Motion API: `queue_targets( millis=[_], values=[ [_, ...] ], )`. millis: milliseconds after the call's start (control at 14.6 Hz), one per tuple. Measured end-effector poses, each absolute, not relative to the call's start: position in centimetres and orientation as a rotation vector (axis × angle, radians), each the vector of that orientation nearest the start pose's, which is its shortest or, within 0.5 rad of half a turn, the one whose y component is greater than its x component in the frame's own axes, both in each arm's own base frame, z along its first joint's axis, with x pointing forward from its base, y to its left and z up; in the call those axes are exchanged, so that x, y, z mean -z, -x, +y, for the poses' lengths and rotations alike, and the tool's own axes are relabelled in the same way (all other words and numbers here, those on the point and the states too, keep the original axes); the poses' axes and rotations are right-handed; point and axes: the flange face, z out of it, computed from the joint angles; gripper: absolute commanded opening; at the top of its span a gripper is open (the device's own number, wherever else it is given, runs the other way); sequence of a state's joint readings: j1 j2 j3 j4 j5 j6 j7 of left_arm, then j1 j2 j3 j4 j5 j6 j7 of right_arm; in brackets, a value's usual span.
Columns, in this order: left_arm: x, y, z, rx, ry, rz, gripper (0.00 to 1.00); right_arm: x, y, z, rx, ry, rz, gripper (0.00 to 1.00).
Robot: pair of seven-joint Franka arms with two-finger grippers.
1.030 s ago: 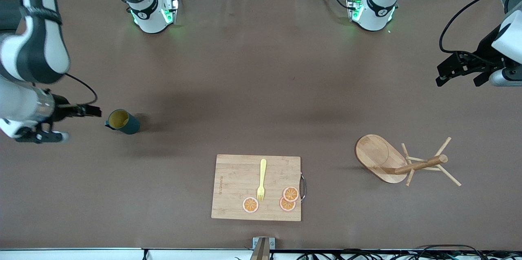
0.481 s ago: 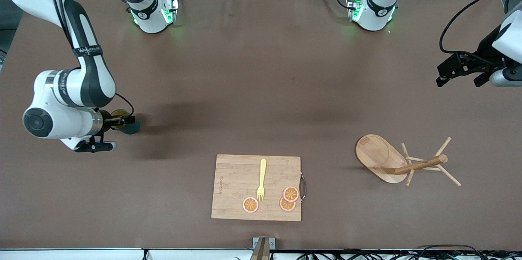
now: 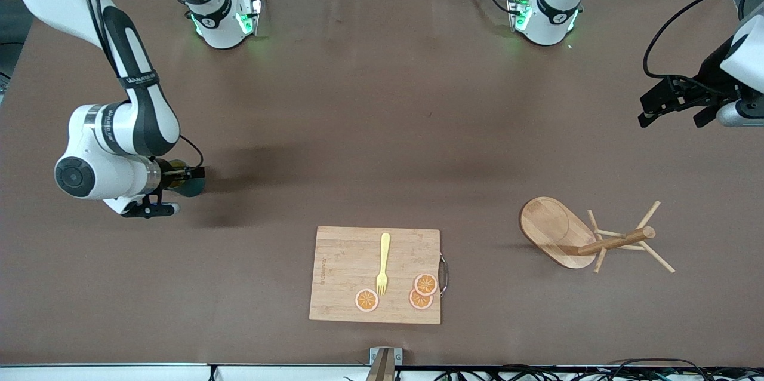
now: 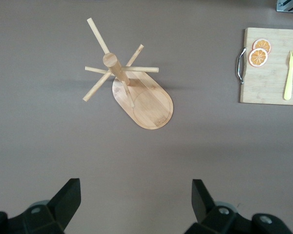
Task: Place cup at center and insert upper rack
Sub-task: 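Reach the right gripper to the teal mug and grasp its rim, then lift the teal mug with the right gripper toward the table center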
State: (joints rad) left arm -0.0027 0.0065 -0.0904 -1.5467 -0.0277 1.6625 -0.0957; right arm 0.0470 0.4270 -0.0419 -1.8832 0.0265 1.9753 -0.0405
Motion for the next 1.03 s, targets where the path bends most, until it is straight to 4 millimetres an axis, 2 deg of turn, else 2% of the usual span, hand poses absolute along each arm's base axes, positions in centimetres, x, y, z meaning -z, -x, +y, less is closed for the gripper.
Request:
queue_targets(
  millis=[69, 343, 412, 618, 755, 1030],
  values=[
    [-64.1, -56.3, -5.5, 0.169, 3.176, -0.006, 1.0, -25.4, -59.1, 0.6, -0.523, 3.087, -0.049, 0.79],
    [-64.1, -56.3, -5.5, 0.169, 3.176, -0.006, 1.0, -24.9, -58.9, 0.5, -0.524, 3.087, -0.044, 0.24],
    [-64.1, -56.3, -5.5, 0.169, 3.176, -0.006, 1.0, -24.9, -58.9, 0.3, -0.518, 3.088, -0.038, 0.16],
    [-64.1, -56.3, -5.5, 0.169, 3.176, -0.006, 1.0, -24.8, -58.9, -0.5, -0.516, 3.088, -0.018, 0.04],
    [-64.1, -56.3, -5.5, 0.169, 3.176, -0.006, 1.0, -24.7, -58.9, -0.4, -0.518, 3.087, -0.019, 0.0],
    [-64.1, -56.3, -5.5, 0.169, 3.176, -0.006, 1.0, -24.7, -58.9, -0.1, -0.518, 3.087, -0.028, 0.0]
  ],
)
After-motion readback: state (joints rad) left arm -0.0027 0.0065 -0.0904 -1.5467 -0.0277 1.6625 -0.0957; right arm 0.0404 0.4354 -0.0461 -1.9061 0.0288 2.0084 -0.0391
